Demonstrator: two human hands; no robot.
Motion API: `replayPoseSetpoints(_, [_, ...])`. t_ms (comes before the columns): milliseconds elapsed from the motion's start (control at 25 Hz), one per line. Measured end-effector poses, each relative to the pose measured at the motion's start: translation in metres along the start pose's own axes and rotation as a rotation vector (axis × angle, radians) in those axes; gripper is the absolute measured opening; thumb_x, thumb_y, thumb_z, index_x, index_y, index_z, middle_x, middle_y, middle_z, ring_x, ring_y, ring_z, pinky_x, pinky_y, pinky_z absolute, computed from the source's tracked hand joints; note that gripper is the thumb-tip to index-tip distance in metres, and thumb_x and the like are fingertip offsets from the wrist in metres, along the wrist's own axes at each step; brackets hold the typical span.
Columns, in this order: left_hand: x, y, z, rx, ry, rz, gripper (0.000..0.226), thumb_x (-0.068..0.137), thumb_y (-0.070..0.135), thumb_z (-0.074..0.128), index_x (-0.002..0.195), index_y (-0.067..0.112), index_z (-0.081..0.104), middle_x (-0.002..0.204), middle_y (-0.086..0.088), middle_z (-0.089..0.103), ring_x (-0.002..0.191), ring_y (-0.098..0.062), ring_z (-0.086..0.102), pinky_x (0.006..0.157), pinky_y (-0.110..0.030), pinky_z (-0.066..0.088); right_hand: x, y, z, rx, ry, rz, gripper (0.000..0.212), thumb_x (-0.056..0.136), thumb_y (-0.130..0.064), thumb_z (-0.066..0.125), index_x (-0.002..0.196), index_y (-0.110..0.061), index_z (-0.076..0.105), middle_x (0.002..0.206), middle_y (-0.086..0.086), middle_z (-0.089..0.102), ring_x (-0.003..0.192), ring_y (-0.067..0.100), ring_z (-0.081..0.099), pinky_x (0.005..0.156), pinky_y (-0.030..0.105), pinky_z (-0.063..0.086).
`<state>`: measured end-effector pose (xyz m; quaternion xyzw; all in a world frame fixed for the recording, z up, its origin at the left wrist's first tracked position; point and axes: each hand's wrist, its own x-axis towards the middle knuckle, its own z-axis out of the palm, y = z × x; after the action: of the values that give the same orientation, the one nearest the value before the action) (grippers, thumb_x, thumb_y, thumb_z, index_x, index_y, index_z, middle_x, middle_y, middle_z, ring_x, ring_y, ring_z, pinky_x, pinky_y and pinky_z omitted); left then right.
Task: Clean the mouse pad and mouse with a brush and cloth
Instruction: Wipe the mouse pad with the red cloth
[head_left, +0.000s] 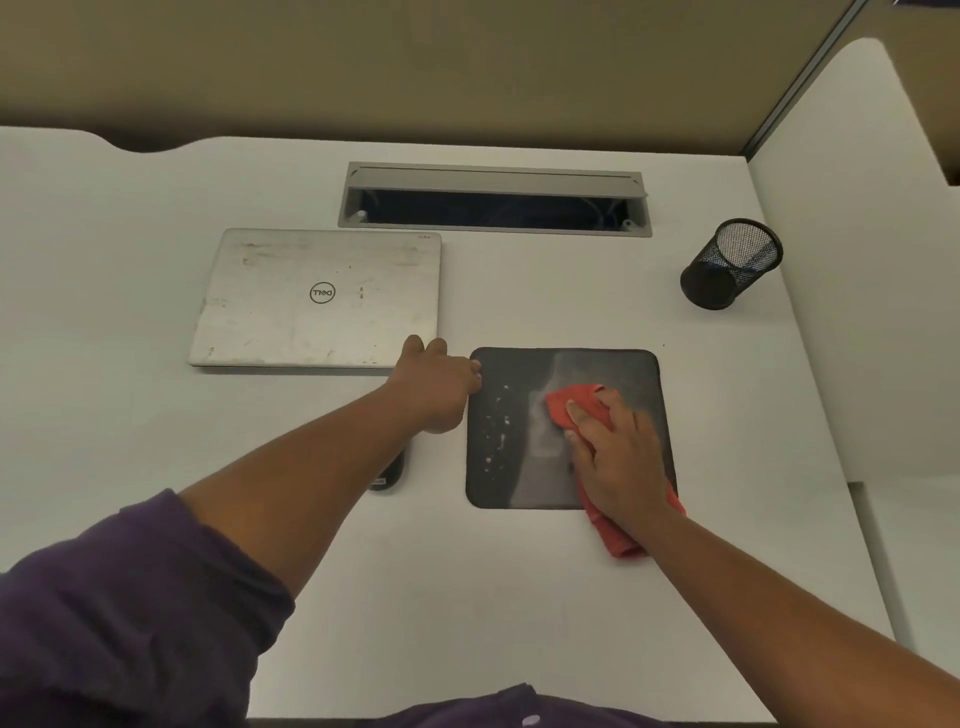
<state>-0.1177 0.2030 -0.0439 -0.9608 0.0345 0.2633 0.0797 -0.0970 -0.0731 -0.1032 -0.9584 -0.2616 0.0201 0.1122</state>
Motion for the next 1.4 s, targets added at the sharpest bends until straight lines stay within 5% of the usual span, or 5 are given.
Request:
replayPoseSetpoints(440, [-0.002, 0.006, 0.001, -0.059, -0.016, 0.027, 0.050, 0.088, 0.009, 0.053, 0.136, 0.022, 0.057, 0.143, 0.001, 0.041, 0.099, -0.024, 0.060, 0.081, -0.037, 0.045, 0.013, -0.014, 0.001, 0.106, -0.063, -0.210, 0.040, 0.096, -0.044, 0.047, 0.128, -0.027, 0.064, 0.116, 0.008, 0.052, 0.100, 0.029, 0.054, 0.077, 0.038, 0.054])
replayPoseSetpoints(640, [0.002, 0.000, 0.005, -0.184, 0.004, 0.017, 0.048, 0.092, 0.009, 0.050, 0.135, 0.027, 0.061, 0.148, 0.010, 0.043, 0.110, -0.021, 0.061, 0.080, -0.036, 0.051, 0.043, -0.042, 0.001, 0.186, -0.060, 0.019, 0.039, 0.096, -0.038, 0.049, 0.132, -0.026, 0.061, 0.111, 0.007, 0.051, 0.098, 0.028, 0.053, 0.075, 0.036, 0.052])
replayPoseSetpoints(800, [0.010, -0.001, 0.009, -0.256, 0.080, -0.022, 0.027, 0.098, 0.024, 0.052, 0.120, 0.028, 0.069, 0.132, 0.009, 0.061, 0.109, -0.020, 0.063, 0.081, -0.037, 0.054, 0.029, -0.027, -0.006, 0.122, -0.110, -0.279, 0.037, 0.094, -0.038, 0.050, 0.126, -0.028, 0.065, 0.111, 0.006, 0.055, 0.093, 0.027, 0.055, 0.067, 0.034, 0.053])
replayPoseSetpoints(1240, [0.017, -0.001, 0.015, -0.315, 0.130, -0.069, 0.023, 0.092, 0.020, 0.061, 0.113, 0.026, 0.070, 0.118, 0.005, 0.066, 0.099, -0.024, 0.066, 0.077, -0.036, 0.054, 0.063, -0.026, -0.009, 0.118, -0.079, -0.024, 0.042, 0.088, -0.038, 0.044, 0.124, -0.032, 0.065, 0.109, 0.004, 0.051, 0.091, 0.028, 0.057, 0.067, 0.032, 0.047])
replayPoseSetpoints(1400, [0.016, -0.004, 0.010, -0.312, 0.101, -0.065, 0.022, 0.090, 0.022, 0.063, 0.110, 0.029, 0.071, 0.120, 0.007, 0.067, 0.099, -0.023, 0.066, 0.079, -0.036, 0.055, 0.064, -0.033, -0.007, 0.040, -0.204, -0.301, 0.048, 0.087, -0.040, 0.036, 0.127, -0.032, 0.062, 0.111, 0.005, 0.049, 0.090, 0.028, 0.056, 0.068, 0.034, 0.051])
